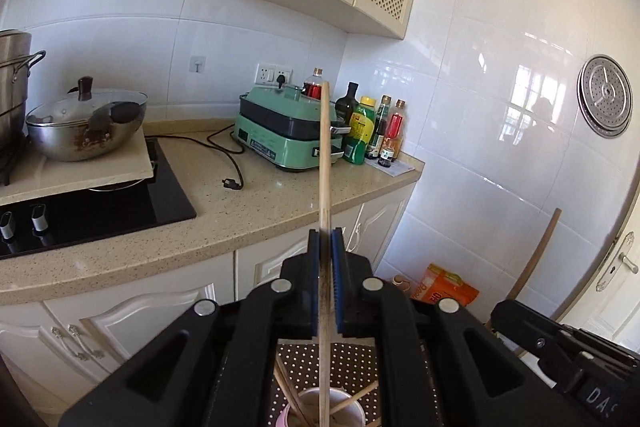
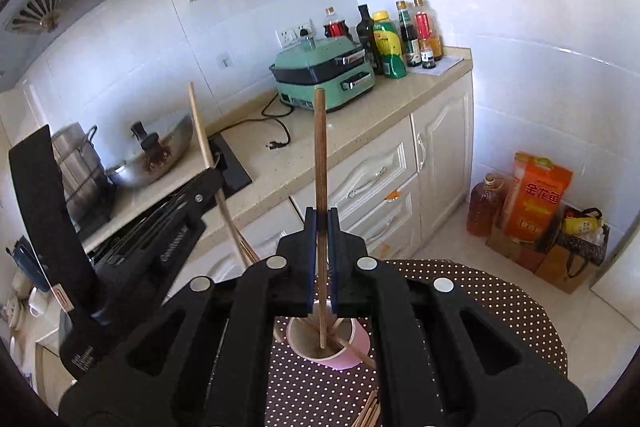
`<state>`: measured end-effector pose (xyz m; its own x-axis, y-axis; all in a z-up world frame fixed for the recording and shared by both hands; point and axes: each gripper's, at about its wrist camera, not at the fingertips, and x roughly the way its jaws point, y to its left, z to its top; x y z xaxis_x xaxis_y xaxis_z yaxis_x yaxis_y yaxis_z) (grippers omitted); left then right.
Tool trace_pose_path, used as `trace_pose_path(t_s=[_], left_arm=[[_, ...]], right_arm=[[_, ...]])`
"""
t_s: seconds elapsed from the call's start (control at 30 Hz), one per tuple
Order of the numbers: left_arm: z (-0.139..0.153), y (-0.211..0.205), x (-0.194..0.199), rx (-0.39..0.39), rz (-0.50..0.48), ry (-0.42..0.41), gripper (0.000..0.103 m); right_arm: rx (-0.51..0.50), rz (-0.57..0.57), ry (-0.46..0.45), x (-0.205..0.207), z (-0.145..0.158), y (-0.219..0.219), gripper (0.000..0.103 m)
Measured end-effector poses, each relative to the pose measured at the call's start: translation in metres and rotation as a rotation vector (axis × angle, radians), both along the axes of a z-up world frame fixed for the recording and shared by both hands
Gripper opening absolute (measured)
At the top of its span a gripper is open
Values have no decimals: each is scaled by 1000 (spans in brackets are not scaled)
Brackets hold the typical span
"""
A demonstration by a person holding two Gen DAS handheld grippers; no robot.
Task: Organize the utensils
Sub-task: 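Lift both chopsticks upright and lower them into the pink cup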
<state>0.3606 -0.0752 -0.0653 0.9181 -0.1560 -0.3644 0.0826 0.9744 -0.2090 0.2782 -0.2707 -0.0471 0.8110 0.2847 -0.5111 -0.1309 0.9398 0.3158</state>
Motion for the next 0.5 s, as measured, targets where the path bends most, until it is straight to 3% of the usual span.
trace_pose_path(t_s=[0.27,0.5], left_arm=[[-51,1,-3,-22,31,-8,7],[-81,0,-17,47,27,-5,7]], right_arm=[[-36,17,45,11,-40,11,5],[-64,59,77,11,-64,21,5]])
